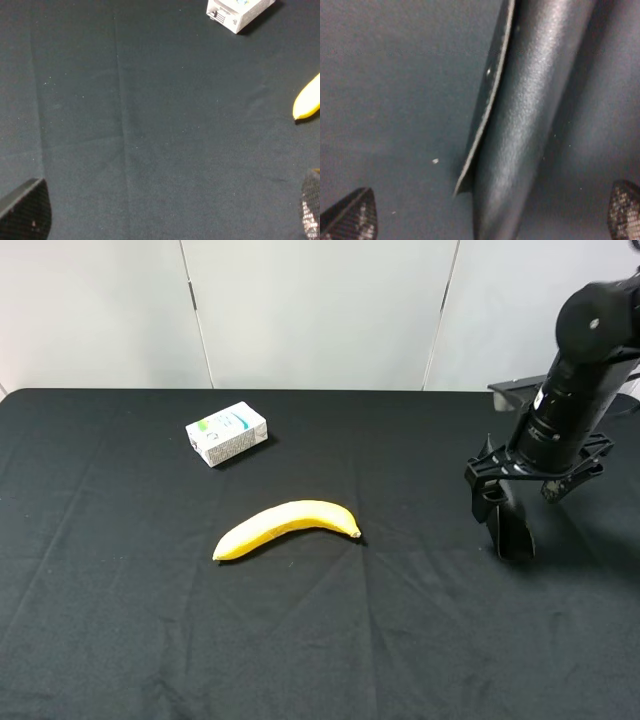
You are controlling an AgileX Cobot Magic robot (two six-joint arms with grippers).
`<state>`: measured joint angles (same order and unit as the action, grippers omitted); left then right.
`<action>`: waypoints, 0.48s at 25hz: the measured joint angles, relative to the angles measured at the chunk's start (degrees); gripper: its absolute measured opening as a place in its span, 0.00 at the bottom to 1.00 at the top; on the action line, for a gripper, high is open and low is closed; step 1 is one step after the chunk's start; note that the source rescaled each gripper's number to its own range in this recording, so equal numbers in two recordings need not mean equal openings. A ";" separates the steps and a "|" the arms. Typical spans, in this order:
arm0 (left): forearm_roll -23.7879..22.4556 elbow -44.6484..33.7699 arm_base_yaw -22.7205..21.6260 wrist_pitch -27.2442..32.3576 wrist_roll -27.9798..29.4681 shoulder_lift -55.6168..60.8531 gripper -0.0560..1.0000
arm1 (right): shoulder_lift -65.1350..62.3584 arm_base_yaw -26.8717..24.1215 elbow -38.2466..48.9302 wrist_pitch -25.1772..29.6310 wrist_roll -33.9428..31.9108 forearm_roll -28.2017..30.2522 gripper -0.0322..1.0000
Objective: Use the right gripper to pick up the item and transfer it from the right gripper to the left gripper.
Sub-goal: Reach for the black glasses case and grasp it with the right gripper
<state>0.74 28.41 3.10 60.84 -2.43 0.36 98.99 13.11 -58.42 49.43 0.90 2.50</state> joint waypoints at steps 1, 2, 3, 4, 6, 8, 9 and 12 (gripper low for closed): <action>0.00 0.00 0.00 0.00 0.00 0.00 0.99 | 0.77 0.00 0.00 -0.26 0.00 0.43 1.00; 0.00 0.00 0.00 0.00 0.00 0.00 0.99 | 1.55 0.00 0.00 -0.61 0.00 0.67 1.00; 0.00 0.00 0.00 0.00 0.00 0.00 0.99 | 2.23 0.00 0.00 -0.83 0.00 0.96 1.00; 0.00 0.00 0.00 0.00 0.00 0.00 0.99 | 3.03 0.00 0.00 -1.03 -0.05 1.17 1.00; 0.00 0.00 0.00 0.00 0.00 0.00 0.99 | 4.49 0.00 0.00 -1.36 -0.18 1.23 1.00; 0.00 0.00 0.00 0.00 0.00 0.00 0.99 | 5.90 0.00 0.00 -1.74 -0.22 1.23 1.00; 0.00 0.00 0.00 0.00 0.00 0.00 0.99 | 6.54 0.00 -0.02 -1.96 -0.22 1.25 1.00; 0.00 0.00 0.00 0.00 0.00 0.00 0.99 | 8.24 0.00 -0.02 -2.47 -0.22 1.25 1.00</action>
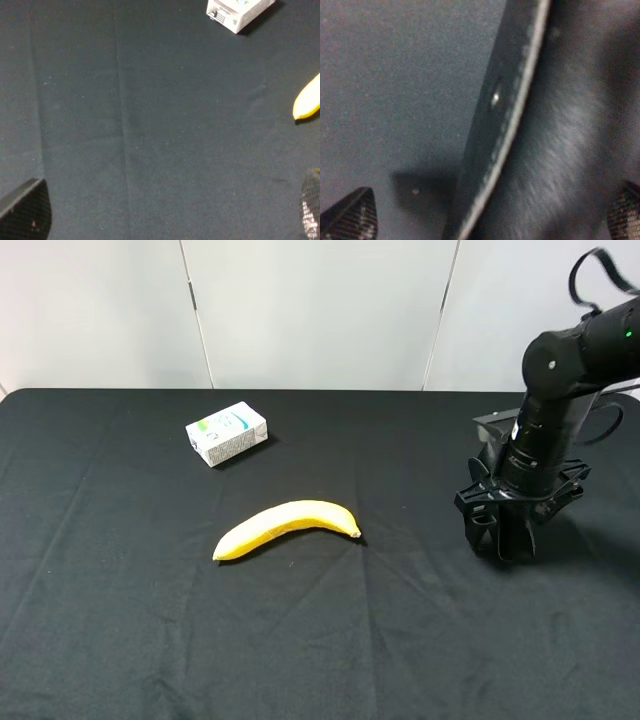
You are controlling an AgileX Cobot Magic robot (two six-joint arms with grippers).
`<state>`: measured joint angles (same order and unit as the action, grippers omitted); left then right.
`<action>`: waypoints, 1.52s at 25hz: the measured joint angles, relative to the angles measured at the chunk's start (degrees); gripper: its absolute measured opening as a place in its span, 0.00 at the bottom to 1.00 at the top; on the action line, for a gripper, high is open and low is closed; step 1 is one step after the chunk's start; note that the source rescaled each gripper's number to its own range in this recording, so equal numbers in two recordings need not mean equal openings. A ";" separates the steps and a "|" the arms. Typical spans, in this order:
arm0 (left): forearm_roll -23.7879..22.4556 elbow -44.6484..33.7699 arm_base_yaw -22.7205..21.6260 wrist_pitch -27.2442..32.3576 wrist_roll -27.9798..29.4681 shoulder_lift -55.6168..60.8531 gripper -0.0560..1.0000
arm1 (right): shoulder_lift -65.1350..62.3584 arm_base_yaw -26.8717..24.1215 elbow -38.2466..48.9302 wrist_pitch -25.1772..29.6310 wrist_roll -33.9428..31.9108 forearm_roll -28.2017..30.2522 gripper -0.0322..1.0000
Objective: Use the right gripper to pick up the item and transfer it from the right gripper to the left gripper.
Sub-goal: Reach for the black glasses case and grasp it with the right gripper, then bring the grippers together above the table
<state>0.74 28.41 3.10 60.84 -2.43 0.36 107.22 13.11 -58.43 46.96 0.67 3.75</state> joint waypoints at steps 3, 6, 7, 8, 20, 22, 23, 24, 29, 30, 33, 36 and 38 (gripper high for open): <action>0.00 0.00 0.00 0.00 0.00 0.00 0.99 | 1.05 0.00 0.00 -0.39 -0.07 0.04 1.00; 0.00 0.00 0.00 0.00 0.00 0.00 0.99 | 1.05 0.00 0.00 -0.52 -0.67 0.04 1.00; 0.00 0.00 0.00 0.00 0.00 0.00 0.99 | 1.05 0.00 0.00 -0.58 -1.06 0.04 1.00; 0.00 0.00 0.00 0.00 0.00 0.00 0.99 | 1.05 0.00 0.00 -0.65 -1.21 0.04 1.00; 0.00 0.00 0.00 0.00 0.00 0.00 0.99 | 1.05 0.00 -0.05 0.30 -1.50 0.07 0.75; 0.00 0.00 0.00 0.00 0.00 0.00 0.99 | 1.05 0.00 -0.05 0.30 -1.50 0.18 0.50; 0.00 0.00 0.00 0.00 0.00 0.00 0.99 | 1.05 0.00 -0.05 0.30 -1.50 0.38 0.42; 0.00 0.00 0.00 0.00 0.00 0.00 0.99 | 1.05 0.00 -0.05 0.30 -1.50 0.51 0.31; 0.00 0.00 0.00 0.00 0.00 0.00 0.99 | 0.98 0.00 -0.06 0.55 -1.55 0.94 0.05; 0.00 0.00 0.00 0.00 0.00 0.00 0.99 | 0.98 0.00 -0.06 0.55 -1.55 1.08 0.05; 0.00 0.00 0.00 0.00 0.00 0.00 0.99 | 0.98 0.00 -0.72 1.28 -1.55 1.60 0.05; 0.00 0.00 0.00 0.00 0.00 0.00 0.99 | 0.98 0.00 -2.90 3.93 -1.55 1.97 0.05; 0.00 0.00 0.00 0.00 0.00 0.00 0.99 | 0.98 0.00 -4.82 6.75 -1.55 1.75 0.05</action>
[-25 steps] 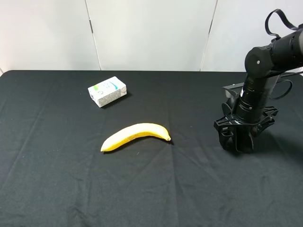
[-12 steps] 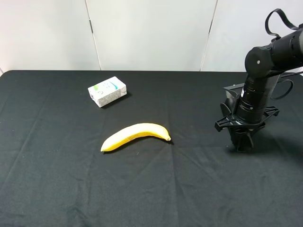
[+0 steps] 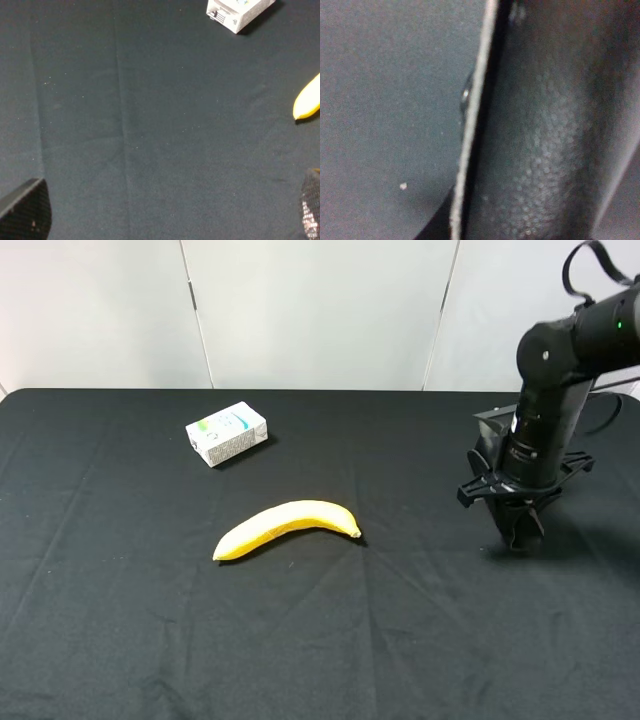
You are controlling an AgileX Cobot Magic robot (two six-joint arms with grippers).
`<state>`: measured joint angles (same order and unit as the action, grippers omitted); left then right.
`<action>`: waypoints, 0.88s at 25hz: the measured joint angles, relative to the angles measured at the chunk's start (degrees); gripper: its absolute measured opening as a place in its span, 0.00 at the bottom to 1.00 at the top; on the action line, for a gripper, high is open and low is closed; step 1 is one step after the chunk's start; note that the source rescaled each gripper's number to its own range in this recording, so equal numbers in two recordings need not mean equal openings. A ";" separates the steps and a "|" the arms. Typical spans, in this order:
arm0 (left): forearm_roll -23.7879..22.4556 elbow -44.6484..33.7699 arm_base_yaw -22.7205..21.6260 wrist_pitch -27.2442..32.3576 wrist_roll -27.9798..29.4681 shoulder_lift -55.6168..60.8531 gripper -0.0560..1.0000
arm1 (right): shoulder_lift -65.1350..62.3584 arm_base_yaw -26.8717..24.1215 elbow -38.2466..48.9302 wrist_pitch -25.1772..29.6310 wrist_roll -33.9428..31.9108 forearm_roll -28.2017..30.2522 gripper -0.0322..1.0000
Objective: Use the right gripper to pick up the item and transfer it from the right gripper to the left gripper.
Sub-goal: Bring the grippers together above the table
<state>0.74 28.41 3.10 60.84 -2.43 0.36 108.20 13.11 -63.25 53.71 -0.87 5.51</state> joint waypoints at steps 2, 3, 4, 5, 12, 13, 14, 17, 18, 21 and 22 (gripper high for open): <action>0.00 0.00 0.00 0.00 0.00 0.00 0.99 | 0.00 0.00 -1.53 2.69 0.22 -0.35 0.05; 0.00 0.00 0.00 0.00 0.00 0.00 0.99 | 0.00 0.00 -2.27 4.07 0.35 -0.61 0.05; 0.00 0.00 0.00 0.00 0.00 0.00 0.99 | -0.08 0.00 -2.83 5.25 0.49 -0.82 0.05; 0.00 0.00 0.00 0.00 0.00 0.00 0.99 | -0.16 0.00 -3.26 5.88 0.87 -1.03 0.05; 0.00 0.00 0.00 0.00 0.00 0.00 0.99 | -7.15 0.00 -3.61 7.42 2.89 -3.23 0.05; 0.00 0.00 0.00 0.00 0.00 0.00 0.99 | -8.60 0.00 -3.71 7.77 3.31 -3.74 0.05; 0.00 0.00 0.00 0.00 0.00 0.00 0.99 | -9.99 0.00 -3.72 8.25 4.00 -4.44 0.05; 0.00 0.00 0.00 0.00 0.00 0.00 0.99 | -13.48 0.00 -3.72 9.68 6.23 -6.55 0.05; 0.00 0.00 0.00 0.00 0.00 0.00 0.99 | -14.54 0.00 -3.72 10.23 7.10 -7.31 0.05; 0.00 0.00 0.00 0.00 0.00 0.00 0.99 | -17.14 0.00 -3.72 11.68 8.64 -9.50 0.05; 0.00 0.00 0.00 0.00 0.00 0.00 0.99 | -17.99 0.32 -3.72 11.81 8.78 -9.92 0.05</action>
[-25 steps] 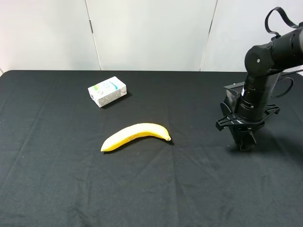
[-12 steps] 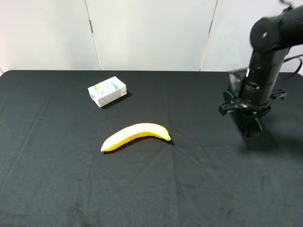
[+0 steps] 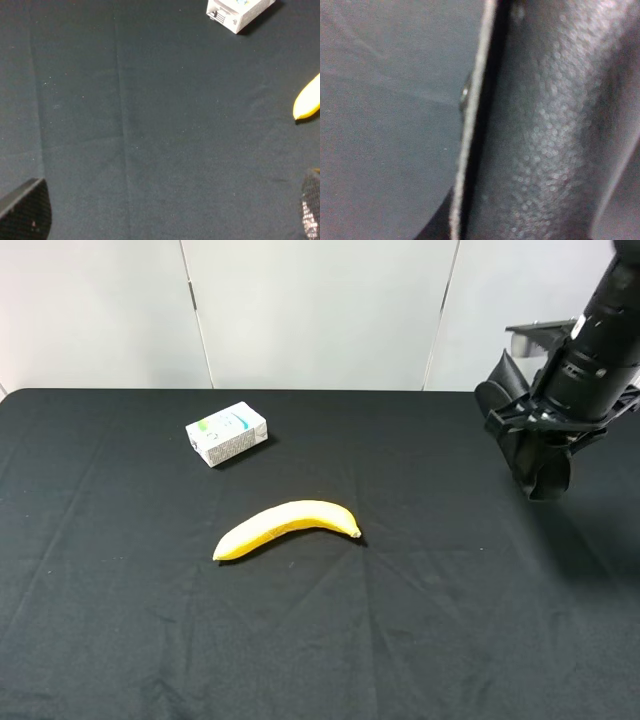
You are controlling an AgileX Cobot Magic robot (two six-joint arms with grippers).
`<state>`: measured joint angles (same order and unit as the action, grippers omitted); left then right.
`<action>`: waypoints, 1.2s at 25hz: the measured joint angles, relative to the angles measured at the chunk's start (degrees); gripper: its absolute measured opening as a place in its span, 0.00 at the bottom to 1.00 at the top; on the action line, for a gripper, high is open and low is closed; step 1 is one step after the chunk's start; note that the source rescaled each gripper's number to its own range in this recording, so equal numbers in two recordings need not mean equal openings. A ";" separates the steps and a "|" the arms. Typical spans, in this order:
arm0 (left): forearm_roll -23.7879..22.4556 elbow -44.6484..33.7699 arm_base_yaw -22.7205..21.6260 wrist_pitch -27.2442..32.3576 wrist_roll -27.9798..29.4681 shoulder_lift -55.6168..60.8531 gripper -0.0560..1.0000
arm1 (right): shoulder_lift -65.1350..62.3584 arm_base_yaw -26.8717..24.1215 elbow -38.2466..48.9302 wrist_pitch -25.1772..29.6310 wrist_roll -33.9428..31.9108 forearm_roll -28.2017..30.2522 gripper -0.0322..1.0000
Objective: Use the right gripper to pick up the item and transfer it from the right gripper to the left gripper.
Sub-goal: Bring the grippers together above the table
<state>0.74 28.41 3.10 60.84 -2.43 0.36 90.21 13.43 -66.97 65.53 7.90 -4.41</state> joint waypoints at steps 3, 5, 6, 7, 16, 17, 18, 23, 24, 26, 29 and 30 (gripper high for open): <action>0.00 0.00 0.00 0.00 0.00 0.00 0.99 | -1.98 3.07 0.00 1.03 0.79 0.00 0.05; 0.00 0.00 0.00 0.00 0.00 0.00 0.99 | -2.63 6.08 0.00 2.35 1.59 0.26 0.05; 0.00 0.00 0.00 0.00 0.00 0.00 0.99 | -2.78 7.81 0.00 3.04 1.73 0.50 0.05; 0.00 0.00 0.00 0.00 0.00 0.00 0.99 | -2.83 9.48 0.00 3.45 2.02 0.62 0.05; 0.00 0.00 0.00 0.00 0.00 0.00 0.99 | -2.85 21.64 0.00 4.00 9.45 0.99 0.05; 0.00 0.00 0.00 0.00 0.00 0.00 0.99 | -2.85 22.61 0.00 4.00 10.46 0.99 0.05; 0.00 0.00 0.00 0.00 0.00 0.00 0.99 | -2.85 23.33 0.00 4.00 11.85 0.99 0.05; 0.27 0.00 0.00 0.00 -0.36 0.00 0.99 | -2.85 25.00 0.00 4.00 16.80 1.06 0.04; 0.76 0.00 0.00 0.00 -0.78 0.00 0.99 | -2.85 25.00 0.00 4.00 17.50 1.32 0.04; 2.25 0.05 0.00 0.08 -2.80 -0.43 0.99 | -2.85 25.00 0.00 4.00 19.81 1.39 0.04; 5.43 1.41 0.00 0.87 -6.45 -4.52 0.99 | -2.85 25.00 0.00 4.02 23.38 1.39 0.04; 6.41 2.25 0.00 0.98 -7.90 -6.04 0.99 | -2.85 25.00 0.00 4.02 24.71 1.39 0.04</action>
<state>7.15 30.66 3.10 61.82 -10.33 -5.68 87.36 38.43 -66.97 69.55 32.61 -3.03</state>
